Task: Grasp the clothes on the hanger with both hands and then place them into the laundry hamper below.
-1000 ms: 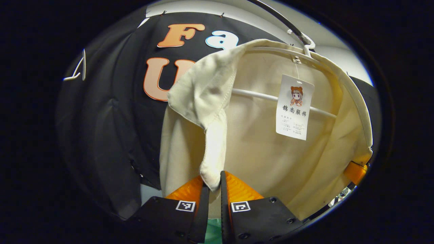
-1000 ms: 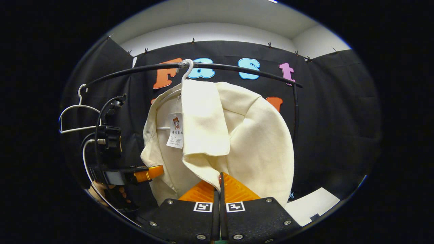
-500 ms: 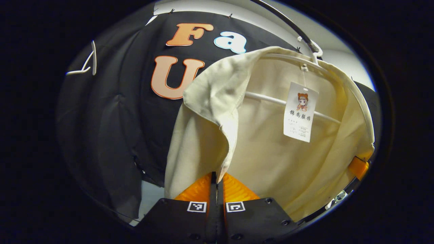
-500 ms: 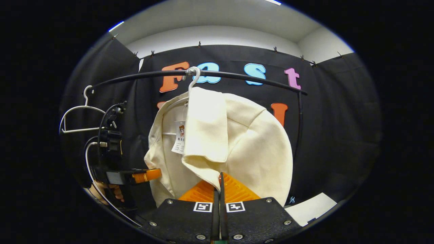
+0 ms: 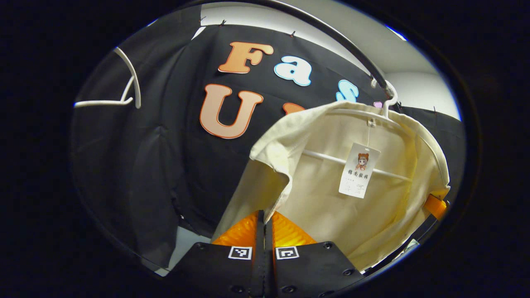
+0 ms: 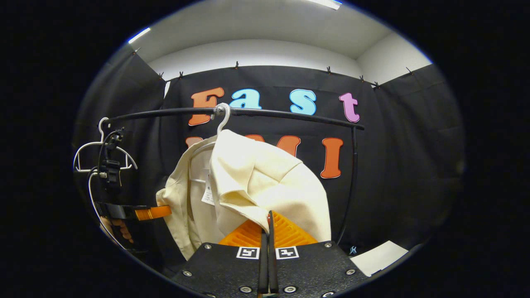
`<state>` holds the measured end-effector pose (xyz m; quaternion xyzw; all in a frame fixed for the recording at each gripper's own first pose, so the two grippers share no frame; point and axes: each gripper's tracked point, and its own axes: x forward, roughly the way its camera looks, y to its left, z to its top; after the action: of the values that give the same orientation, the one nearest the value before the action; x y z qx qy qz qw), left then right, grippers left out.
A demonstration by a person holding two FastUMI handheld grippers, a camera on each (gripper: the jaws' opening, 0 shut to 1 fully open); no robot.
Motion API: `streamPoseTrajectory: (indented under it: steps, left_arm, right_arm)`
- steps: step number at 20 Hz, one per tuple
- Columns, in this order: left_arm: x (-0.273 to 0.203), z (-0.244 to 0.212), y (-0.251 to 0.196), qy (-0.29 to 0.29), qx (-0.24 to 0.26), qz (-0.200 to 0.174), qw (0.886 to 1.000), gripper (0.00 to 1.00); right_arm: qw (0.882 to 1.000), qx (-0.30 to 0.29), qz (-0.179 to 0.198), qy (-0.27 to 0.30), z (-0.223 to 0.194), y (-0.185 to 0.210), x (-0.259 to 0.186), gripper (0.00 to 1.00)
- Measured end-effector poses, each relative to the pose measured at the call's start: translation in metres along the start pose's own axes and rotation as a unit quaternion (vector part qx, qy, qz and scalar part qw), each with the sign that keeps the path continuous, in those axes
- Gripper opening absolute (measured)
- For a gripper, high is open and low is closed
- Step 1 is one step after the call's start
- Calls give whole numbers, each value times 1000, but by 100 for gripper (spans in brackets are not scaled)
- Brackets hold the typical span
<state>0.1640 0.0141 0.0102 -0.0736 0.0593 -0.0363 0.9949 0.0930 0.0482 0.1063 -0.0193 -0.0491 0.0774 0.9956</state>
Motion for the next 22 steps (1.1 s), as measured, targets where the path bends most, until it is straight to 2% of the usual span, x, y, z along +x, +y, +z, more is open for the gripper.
streamPoseTrajectory:
  steps: [4,5,6,13,14,17,22]
  left_arm:
    - [-19,47,19,-51,29,23,998,7]
    - [-23,57,23,-63,37,30,997,10]
    - [-24,64,24,-71,42,35,996,7]
    - [-31,93,41,-93,51,64,992,7]
    - [-33,101,43,-101,54,67,991,10]
    - [-36,128,51,-128,70,81,986,7]
    - [-32,169,58,-173,108,102,974,7]
  right_arm:
    - [999,-19,-12,-24,26,-11,-3,0]
    - [999,-22,-15,-30,33,-14,-4,0]
    - [999,-27,-20,-35,39,-18,-5,0]
    - [994,-62,-58,-70,90,-59,-2,0]
    - [993,-63,-65,-73,95,-66,-2,0]
    - [991,-76,-85,-76,108,-90,4,0]
    - [991,-82,-83,-71,123,-116,16,0]
